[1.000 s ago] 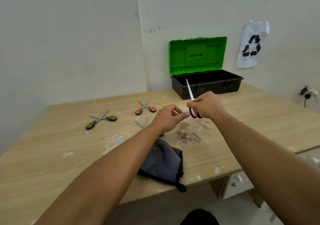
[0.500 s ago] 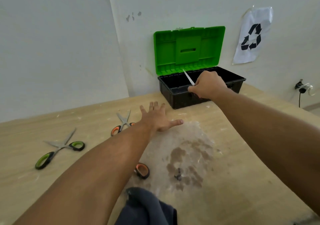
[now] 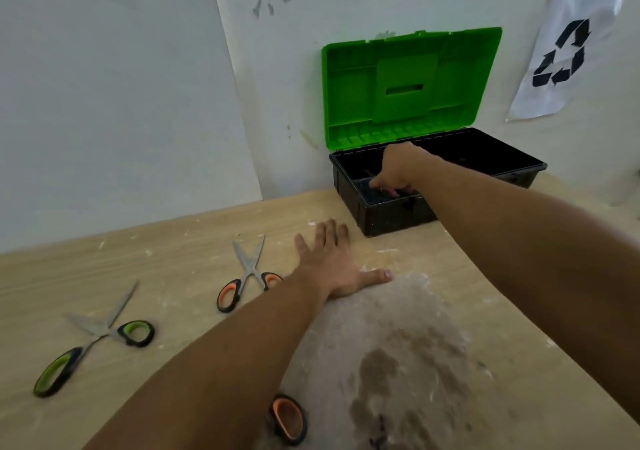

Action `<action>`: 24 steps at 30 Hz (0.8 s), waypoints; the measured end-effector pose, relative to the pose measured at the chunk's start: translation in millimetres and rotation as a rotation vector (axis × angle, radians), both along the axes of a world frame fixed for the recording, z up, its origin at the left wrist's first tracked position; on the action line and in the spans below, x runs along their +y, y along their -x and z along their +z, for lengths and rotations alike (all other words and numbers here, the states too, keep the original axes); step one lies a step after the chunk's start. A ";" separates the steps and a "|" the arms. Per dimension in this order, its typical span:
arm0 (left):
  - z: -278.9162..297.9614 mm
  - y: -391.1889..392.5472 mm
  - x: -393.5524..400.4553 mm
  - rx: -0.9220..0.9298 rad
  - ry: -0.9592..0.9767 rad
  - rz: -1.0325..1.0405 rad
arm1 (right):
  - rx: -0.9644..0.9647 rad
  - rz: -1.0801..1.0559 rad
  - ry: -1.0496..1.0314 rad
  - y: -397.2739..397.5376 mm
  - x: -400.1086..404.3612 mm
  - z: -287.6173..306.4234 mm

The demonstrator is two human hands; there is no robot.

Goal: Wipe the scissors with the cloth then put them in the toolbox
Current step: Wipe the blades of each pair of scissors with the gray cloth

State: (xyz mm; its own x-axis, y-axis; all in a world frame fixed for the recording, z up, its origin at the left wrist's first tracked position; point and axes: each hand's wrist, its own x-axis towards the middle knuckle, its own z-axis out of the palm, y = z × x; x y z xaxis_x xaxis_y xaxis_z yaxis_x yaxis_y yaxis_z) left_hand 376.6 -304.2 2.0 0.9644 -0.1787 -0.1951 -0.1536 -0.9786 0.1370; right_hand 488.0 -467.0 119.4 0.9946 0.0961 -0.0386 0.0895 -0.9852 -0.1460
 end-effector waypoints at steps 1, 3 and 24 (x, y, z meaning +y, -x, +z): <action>-0.3 0.4 0.1 -0.004 0.002 -0.003 | 0.013 -0.001 -0.010 -4.0 1.1 -5.2; -0.8 1.0 0.8 -0.004 0.014 -0.007 | 0.019 -0.002 -0.014 -11.2 3.9 -13.9; 2.3 1.7 -1.3 0.012 0.003 0.001 | -0.051 -0.034 -0.039 -0.9 15.6 -24.8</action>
State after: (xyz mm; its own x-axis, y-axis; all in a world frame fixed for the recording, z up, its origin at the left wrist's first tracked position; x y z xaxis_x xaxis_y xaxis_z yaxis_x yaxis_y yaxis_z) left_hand 374.9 -305.5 4.4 0.9621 -0.1785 -0.2059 -0.1511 -0.9783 0.1421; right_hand 488.9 -451.5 94.6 0.9979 0.0626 0.0156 0.0644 -0.9815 -0.1805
